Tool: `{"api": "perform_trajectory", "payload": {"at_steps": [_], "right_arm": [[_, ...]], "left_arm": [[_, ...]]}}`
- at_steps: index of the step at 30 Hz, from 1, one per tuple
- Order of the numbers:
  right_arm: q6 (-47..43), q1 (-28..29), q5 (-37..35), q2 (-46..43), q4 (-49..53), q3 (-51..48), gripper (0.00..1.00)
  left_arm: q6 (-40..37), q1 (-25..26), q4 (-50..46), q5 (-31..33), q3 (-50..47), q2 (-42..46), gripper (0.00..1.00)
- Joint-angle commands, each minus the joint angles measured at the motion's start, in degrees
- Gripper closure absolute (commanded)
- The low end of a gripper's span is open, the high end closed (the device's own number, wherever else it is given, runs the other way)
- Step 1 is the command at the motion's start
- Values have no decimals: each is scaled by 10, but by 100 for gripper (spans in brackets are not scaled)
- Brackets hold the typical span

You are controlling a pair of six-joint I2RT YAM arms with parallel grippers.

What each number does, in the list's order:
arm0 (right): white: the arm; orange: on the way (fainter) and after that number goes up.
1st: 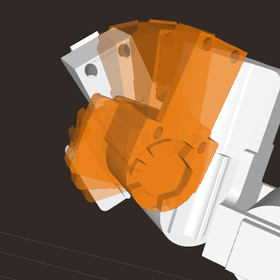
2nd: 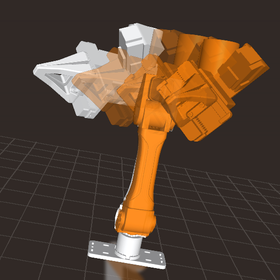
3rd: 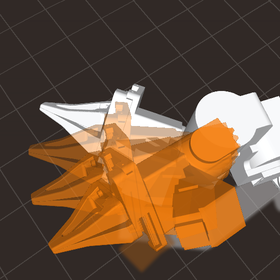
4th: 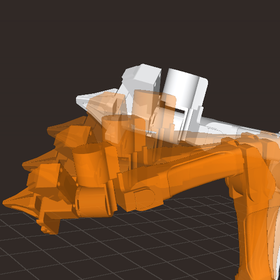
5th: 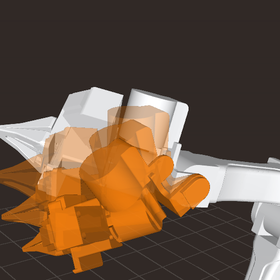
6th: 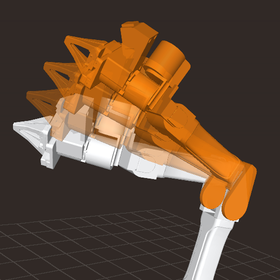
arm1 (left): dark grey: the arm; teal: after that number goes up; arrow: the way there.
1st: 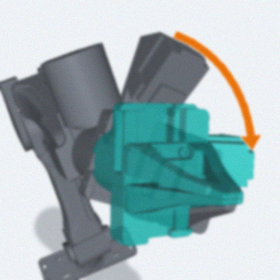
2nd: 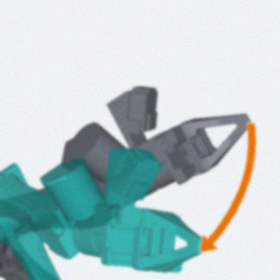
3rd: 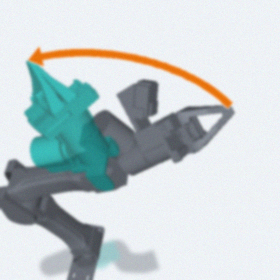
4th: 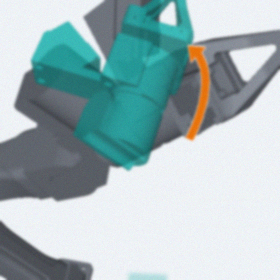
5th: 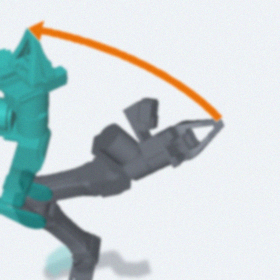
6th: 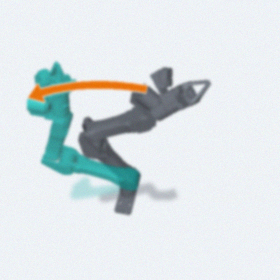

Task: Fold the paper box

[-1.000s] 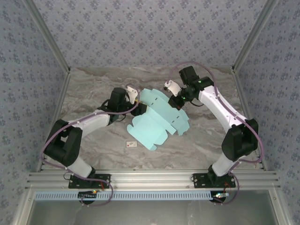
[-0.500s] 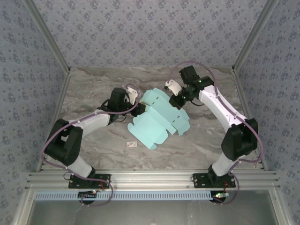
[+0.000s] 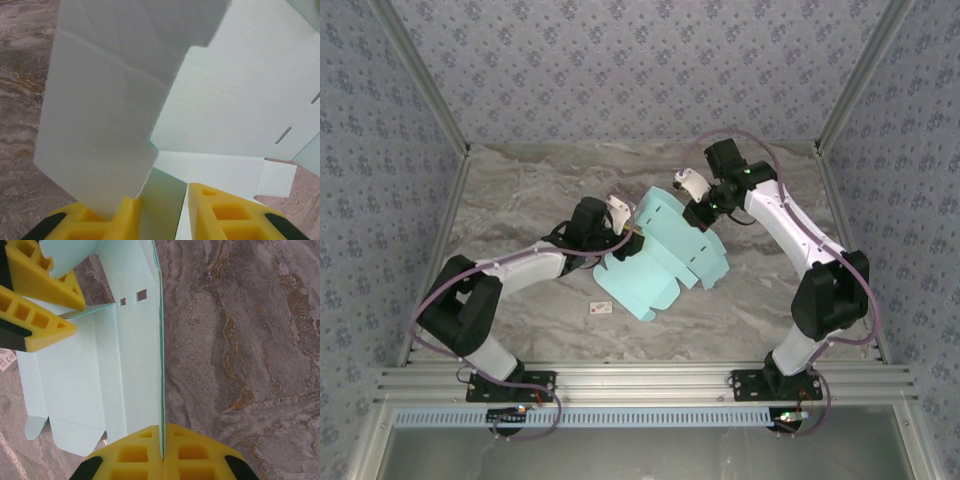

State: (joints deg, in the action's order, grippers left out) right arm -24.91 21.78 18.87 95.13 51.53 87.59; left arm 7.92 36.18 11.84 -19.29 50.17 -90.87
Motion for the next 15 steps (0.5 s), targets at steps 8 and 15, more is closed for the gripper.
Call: {"api": "perform_trajectory", "payload": {"at_steps": [8,15], "right_arm": [[15,-3,32,13,2,22,100],[18,-5,40,22,10,32,100]], "left_arm": [[-10,8,98,32,-65,43,66],[-23,10,132,38,-98,59,71]]}}
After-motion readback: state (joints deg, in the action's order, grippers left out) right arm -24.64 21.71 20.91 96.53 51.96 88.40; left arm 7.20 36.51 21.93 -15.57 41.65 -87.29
